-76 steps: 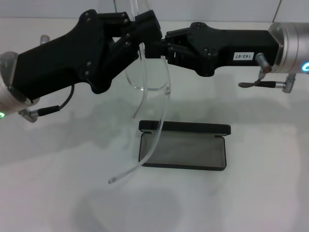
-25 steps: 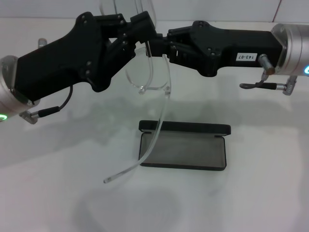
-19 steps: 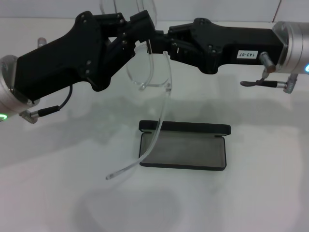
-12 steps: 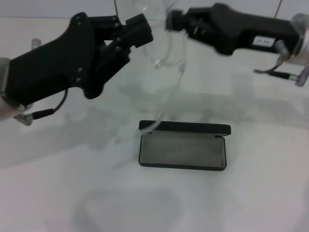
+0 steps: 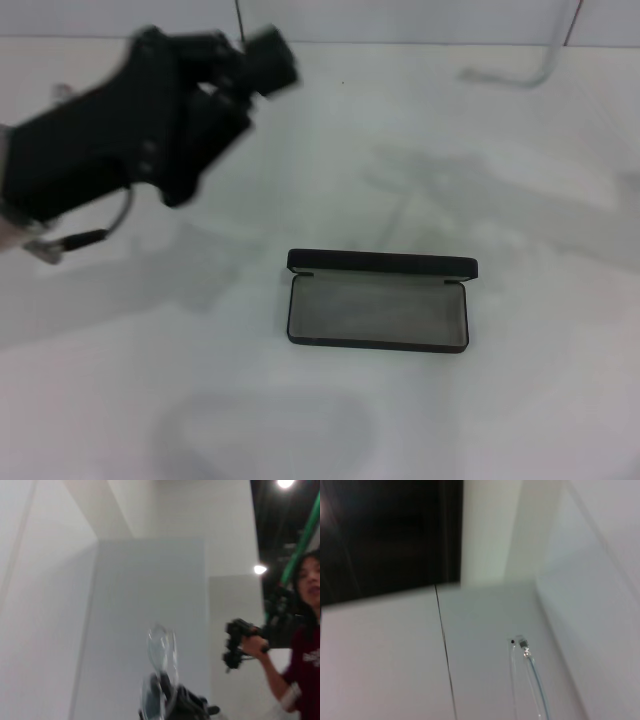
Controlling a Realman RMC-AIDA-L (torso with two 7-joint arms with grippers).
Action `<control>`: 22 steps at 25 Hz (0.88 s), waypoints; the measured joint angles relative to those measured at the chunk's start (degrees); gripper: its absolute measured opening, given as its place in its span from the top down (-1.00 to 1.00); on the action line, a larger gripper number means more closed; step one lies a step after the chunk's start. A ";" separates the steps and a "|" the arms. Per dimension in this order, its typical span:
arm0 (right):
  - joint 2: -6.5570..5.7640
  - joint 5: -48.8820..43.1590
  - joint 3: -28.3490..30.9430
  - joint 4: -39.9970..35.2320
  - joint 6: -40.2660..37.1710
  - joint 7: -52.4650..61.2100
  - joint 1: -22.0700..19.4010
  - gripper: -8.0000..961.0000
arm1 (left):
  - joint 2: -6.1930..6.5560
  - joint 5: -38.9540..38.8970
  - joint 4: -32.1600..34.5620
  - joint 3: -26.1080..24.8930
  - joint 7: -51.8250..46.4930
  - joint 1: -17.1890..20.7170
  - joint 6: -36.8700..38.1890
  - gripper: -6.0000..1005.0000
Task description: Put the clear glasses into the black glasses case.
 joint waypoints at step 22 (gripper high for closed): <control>0.85 7.77 -14.76 15.62 2.68 -11.96 4.25 0.82 | -0.39 -10.72 -1.79 19.47 2.05 -4.64 -0.32 0.85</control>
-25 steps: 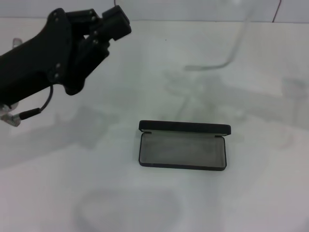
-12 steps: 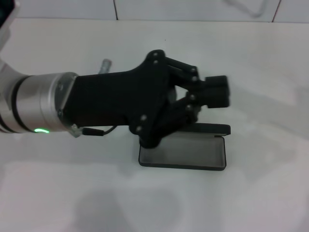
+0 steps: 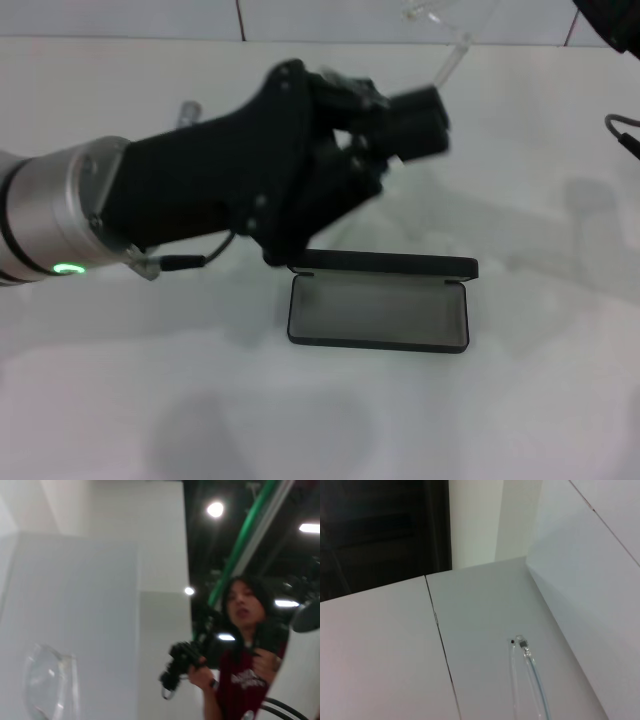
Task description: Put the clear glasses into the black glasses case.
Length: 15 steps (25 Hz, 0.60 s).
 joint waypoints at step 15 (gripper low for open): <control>-0.03 0.47 -8.09 0.22 4.74 -0.02 1.65 0.82 | 0.08 -2.14 -4.57 -3.25 0.52 -0.56 -1.16 0.85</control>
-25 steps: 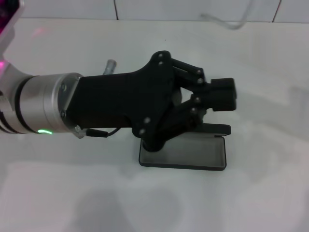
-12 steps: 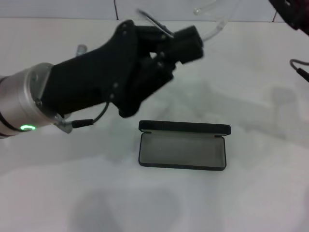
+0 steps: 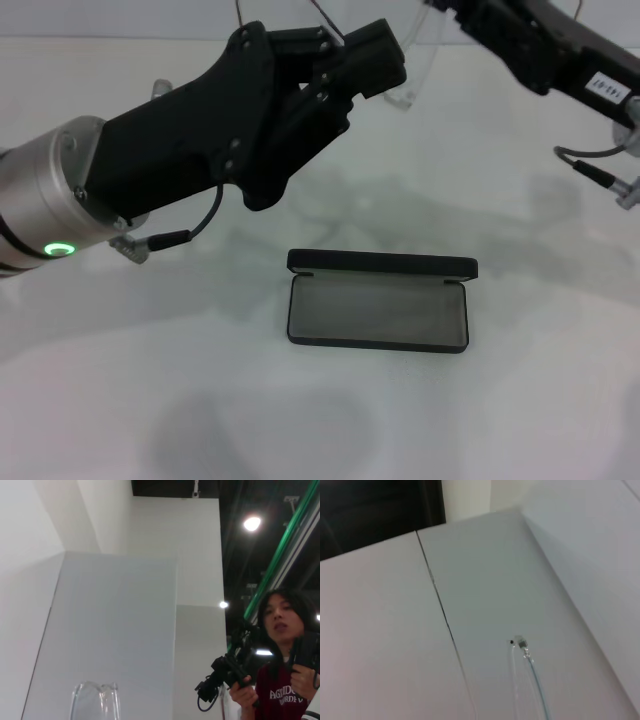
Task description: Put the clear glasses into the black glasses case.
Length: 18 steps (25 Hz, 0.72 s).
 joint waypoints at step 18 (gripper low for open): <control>0.00 0.13 -9.55 -1.72 0.92 0.01 2.55 0.81 | 0.19 0.05 -0.66 -0.91 0.37 -0.12 -1.39 0.85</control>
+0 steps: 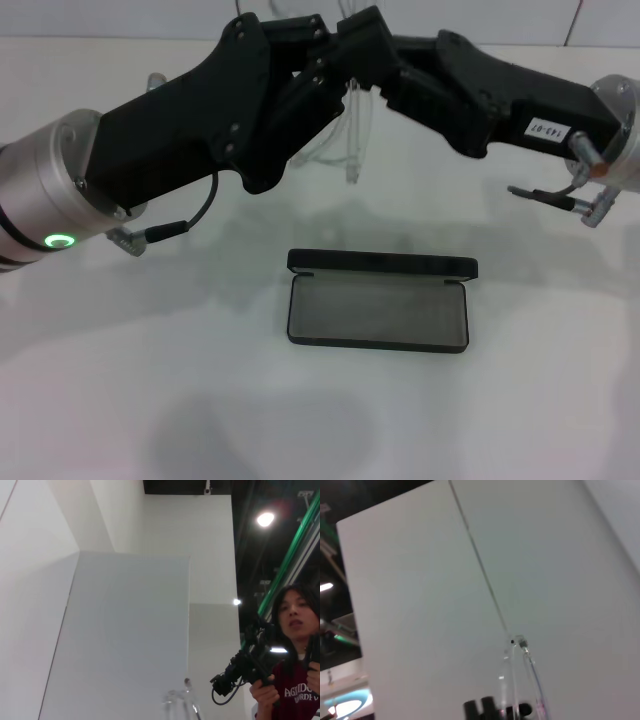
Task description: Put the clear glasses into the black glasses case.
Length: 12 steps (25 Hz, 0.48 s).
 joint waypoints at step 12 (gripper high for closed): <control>0.00 0.56 -0.90 -0.94 0.09 -0.20 -0.70 0.81 | 0.03 0.05 -0.08 0.01 0.23 0.25 -0.09 0.85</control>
